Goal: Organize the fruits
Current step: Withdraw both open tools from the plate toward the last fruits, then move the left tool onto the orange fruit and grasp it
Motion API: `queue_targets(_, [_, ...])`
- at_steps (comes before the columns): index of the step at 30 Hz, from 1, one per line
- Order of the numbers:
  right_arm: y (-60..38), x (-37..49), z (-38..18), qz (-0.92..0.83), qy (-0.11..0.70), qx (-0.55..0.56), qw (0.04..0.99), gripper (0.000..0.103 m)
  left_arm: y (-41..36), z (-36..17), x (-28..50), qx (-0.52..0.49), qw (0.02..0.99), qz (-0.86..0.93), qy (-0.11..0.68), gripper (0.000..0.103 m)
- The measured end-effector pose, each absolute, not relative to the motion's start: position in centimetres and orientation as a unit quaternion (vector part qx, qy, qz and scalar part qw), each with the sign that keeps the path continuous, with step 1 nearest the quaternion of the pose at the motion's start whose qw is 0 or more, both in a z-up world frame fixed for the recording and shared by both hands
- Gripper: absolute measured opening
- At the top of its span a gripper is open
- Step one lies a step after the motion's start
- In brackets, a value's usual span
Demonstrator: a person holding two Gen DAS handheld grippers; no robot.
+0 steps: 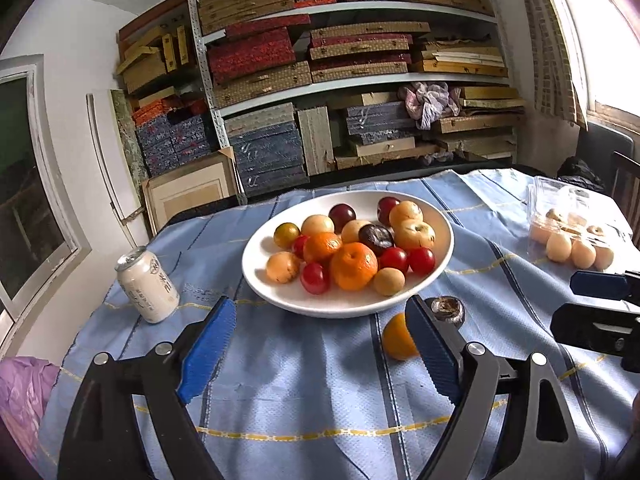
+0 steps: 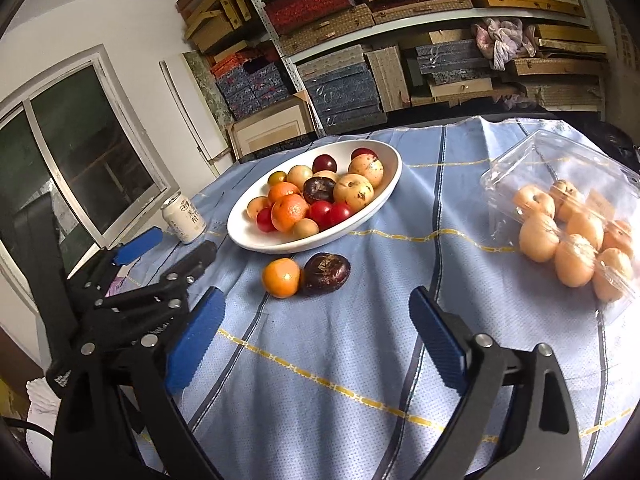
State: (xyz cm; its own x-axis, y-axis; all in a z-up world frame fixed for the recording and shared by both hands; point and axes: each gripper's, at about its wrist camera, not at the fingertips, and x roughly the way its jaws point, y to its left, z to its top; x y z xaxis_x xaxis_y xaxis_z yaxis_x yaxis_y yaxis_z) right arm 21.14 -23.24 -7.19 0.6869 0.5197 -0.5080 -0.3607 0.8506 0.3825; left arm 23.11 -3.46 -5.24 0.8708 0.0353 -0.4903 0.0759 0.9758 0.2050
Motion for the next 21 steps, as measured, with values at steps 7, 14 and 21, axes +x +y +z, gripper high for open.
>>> queue_targets(7, [-24.0,21.2,-6.8,0.228,0.309,0.136,0.913,0.091,-2.7,-7.4,24.9,0.06,0.945,-0.068,0.314,0.087])
queue_targets(14, [-25.9,21.7,-6.6,0.209,0.306,0.165,0.914,0.094,-0.6,-9.6,26.8,-0.028,0.918,-0.113,0.379,0.087])
queue_targets(21, [-26.5,21.7,-6.4,0.213,0.306,0.176,0.911,0.094,-3.4,-9.5,26.8,0.048,0.923,-0.105,0.367,0.087])
